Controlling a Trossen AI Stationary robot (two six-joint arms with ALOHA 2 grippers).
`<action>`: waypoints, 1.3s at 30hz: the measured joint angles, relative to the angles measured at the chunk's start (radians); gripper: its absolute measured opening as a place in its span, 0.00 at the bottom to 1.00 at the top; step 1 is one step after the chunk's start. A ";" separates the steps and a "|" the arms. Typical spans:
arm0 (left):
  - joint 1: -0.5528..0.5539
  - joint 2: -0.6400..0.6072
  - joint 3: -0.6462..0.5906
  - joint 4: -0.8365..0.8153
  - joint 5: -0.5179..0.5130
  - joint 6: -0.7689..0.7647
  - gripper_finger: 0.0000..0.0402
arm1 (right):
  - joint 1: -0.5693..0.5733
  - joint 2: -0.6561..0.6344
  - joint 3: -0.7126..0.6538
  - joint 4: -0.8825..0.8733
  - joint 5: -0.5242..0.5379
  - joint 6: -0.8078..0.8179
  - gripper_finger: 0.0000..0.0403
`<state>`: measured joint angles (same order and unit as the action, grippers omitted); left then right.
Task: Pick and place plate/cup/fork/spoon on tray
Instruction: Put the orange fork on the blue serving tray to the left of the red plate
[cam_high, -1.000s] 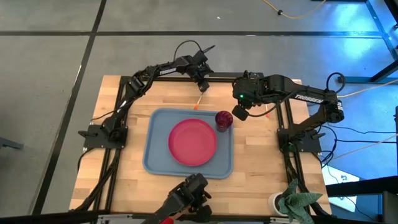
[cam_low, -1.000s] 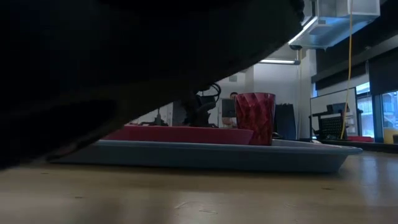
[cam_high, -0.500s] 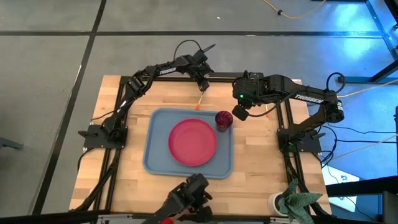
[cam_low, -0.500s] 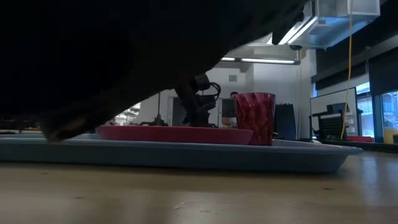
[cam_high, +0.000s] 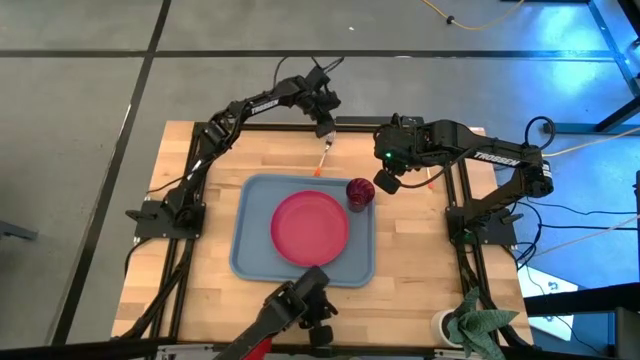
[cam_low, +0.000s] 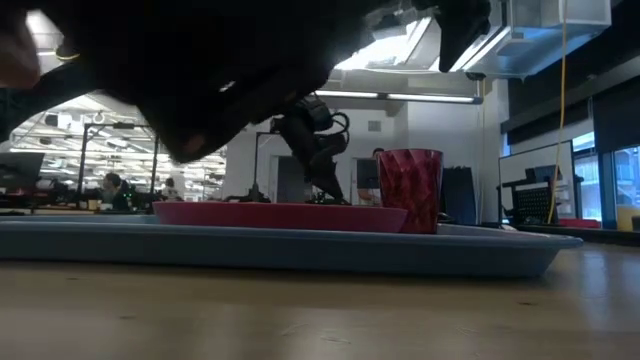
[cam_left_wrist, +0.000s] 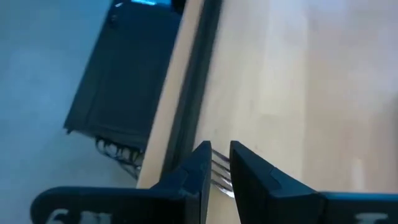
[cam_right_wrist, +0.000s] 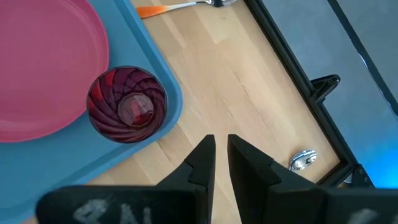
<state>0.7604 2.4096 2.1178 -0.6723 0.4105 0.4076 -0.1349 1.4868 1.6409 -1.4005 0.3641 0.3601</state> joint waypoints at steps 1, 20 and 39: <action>0.008 0.000 -0.007 0.001 0.017 0.022 0.13 | 0.000 0.000 0.000 0.000 0.000 -0.001 0.12; -0.013 0.027 -0.034 0.017 -0.019 0.239 0.13 | 0.000 0.000 0.000 -0.005 0.001 -0.002 0.12; -0.022 0.026 -0.034 0.026 -0.104 0.310 0.13 | -0.001 0.000 0.000 -0.007 0.001 0.003 0.12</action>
<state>0.7387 2.4355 2.0842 -0.6464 0.3067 0.7177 -0.1356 1.4868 1.6409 -1.4073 0.3655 0.3628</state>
